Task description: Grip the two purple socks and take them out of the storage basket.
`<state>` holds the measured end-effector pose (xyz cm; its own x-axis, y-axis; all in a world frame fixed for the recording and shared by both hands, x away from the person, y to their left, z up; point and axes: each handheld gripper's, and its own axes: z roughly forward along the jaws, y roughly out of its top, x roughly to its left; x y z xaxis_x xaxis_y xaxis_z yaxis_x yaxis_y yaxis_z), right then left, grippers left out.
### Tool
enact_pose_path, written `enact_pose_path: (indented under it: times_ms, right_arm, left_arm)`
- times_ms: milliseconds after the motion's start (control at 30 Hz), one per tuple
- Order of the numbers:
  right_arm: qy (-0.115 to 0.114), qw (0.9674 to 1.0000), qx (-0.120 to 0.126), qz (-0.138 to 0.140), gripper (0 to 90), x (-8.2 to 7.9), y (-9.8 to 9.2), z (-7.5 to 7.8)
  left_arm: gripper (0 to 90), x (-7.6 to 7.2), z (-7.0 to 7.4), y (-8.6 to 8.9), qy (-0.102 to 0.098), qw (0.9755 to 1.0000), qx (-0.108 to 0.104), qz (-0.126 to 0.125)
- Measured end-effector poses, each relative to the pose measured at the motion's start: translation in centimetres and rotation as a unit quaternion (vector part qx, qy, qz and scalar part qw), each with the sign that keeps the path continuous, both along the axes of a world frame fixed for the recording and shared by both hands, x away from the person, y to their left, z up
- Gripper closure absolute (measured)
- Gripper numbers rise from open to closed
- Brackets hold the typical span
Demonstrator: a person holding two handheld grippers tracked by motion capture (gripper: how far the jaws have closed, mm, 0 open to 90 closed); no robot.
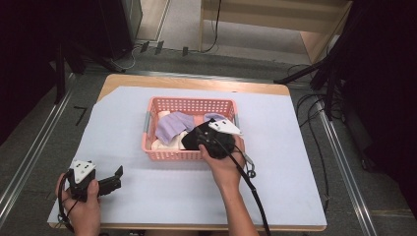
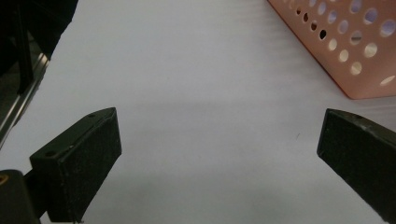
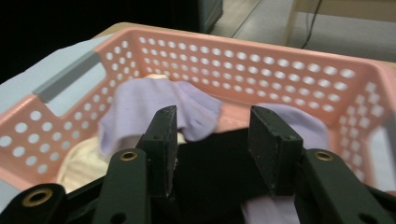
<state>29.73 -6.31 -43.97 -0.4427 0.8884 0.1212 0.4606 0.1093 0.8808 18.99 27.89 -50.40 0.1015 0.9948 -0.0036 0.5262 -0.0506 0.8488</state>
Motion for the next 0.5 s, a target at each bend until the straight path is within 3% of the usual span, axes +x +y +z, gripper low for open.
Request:
enact_pose_path:
  times_ms: [133, 233, 500]
  right_arm:
    - [-0.001, 0.9998, -0.010, 0.016, 53.3, 0.7, 1.5, 0.2]
    - [0.009, 0.9995, -0.008, 0.029, 53.6, 1.7, 3.1, 0.2]
    - [0.035, 0.9984, -0.019, 0.042, 54.9, 3.0, 5.3, -0.7]
  left_arm:
    - [0.5, 0.5, -0.1, -0.4, 0.012, 0.9999, 0.009, -0.006]
    - [0.5, 1.0, -0.2, -0.4, 0.032, 0.9995, 0.006, -0.007]
    - [0.5, 1.2, -0.3, -0.4, 0.039, 0.9991, 0.005, -0.016]
